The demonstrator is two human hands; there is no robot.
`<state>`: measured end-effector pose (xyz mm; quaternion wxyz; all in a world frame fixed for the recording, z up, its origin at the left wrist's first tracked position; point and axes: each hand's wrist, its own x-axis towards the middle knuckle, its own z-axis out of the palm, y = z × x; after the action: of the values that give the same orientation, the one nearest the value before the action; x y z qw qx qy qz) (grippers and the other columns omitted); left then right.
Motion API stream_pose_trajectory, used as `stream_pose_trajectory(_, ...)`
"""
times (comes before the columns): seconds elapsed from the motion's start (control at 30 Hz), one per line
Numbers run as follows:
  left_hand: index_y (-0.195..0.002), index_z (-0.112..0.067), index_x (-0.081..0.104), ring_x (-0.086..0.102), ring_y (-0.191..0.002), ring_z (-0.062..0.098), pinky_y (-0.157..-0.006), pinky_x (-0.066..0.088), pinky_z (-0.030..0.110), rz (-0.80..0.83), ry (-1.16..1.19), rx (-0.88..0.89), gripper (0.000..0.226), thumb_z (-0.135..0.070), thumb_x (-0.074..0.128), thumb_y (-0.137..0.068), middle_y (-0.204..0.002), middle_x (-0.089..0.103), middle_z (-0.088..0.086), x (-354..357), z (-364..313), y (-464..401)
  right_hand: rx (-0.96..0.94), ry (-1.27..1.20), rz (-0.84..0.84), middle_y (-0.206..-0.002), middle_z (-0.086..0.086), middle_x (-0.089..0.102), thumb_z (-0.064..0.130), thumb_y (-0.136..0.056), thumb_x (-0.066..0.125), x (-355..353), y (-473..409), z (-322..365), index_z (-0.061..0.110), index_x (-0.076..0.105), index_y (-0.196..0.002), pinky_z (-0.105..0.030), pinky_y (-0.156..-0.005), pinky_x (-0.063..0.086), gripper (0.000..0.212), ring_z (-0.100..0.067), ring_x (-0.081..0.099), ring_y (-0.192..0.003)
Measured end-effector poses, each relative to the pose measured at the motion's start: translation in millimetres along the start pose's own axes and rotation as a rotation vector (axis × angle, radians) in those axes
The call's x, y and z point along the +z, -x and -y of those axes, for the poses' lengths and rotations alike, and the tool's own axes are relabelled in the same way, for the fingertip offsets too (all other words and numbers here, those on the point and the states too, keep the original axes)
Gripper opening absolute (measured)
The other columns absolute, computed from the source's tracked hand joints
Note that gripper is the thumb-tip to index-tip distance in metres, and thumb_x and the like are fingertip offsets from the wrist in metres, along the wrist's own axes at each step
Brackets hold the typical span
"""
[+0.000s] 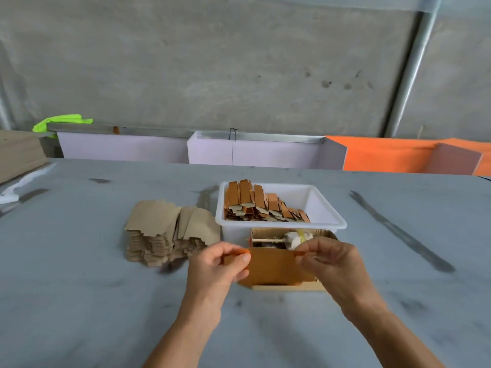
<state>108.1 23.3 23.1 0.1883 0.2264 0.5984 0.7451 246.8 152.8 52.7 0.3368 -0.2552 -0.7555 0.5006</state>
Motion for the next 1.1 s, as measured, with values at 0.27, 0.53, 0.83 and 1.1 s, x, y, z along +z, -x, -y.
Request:
stream_pose_trajectory(0.27,-0.063,-0.021,0.065,0.062,-0.073,0.003,-0.071,0.044,0.01,0.305,-0.549,0.401,0.03,0.007,0.075,-0.064,-0.074,0.064,-0.005,8.3,39.8,22.7,-0.529,0.606,0.026,-0.072,0.019,0.063,-0.002,-0.059,0.086,-36.2,34.5,-51.2,0.021,0.068,-0.063,-0.03,-0.064,0.05,0.029,-0.004,0.056,-0.077)
stream_pose_trajectory(0.53,-0.077,-0.016,0.075,0.05,-0.089,-0.002,-0.079,0.035,0.007,0.537,-0.915,0.485,0.013,-0.025,0.079,-0.07,-0.09,0.059,-0.01,2.2,68.0,43.5,-0.539,0.778,0.279,-0.075,0.02,0.063,0.019,-0.064,0.079,-45.7,59.5,-84.2,0.027,0.07,-0.068,-0.019,-0.071,0.038,0.013,0.0,0.048,-0.087)
stream_pose_trajectory(0.83,-0.066,-0.016,0.073,0.056,-0.083,0.003,-0.077,0.038,0.011,0.386,-0.809,0.303,0.009,-0.013,0.081,-0.067,-0.08,0.058,-0.015,6.0,72.0,53.9,-0.249,0.65,0.245,-0.082,0.022,0.062,0.016,-0.075,0.076,-41.5,71.0,-89.8,0.025,0.075,-0.073,-0.037,-0.079,0.045,0.009,-0.007,0.053,-0.093)
stream_pose_trajectory(1.1,-0.061,-0.027,0.069,0.04,-0.109,0.005,-0.092,0.024,0.017,0.214,-1.016,0.131,0.013,-0.03,0.076,-0.072,-0.102,0.043,-0.021,17.3,75.0,56.1,0.125,0.652,0.131,-0.074,0.02,0.058,0.026,-0.075,0.073,-25.8,60.5,-84.4,0.028,0.072,-0.073,-0.027,-0.088,0.04,0.003,-0.005,0.045,-0.094)
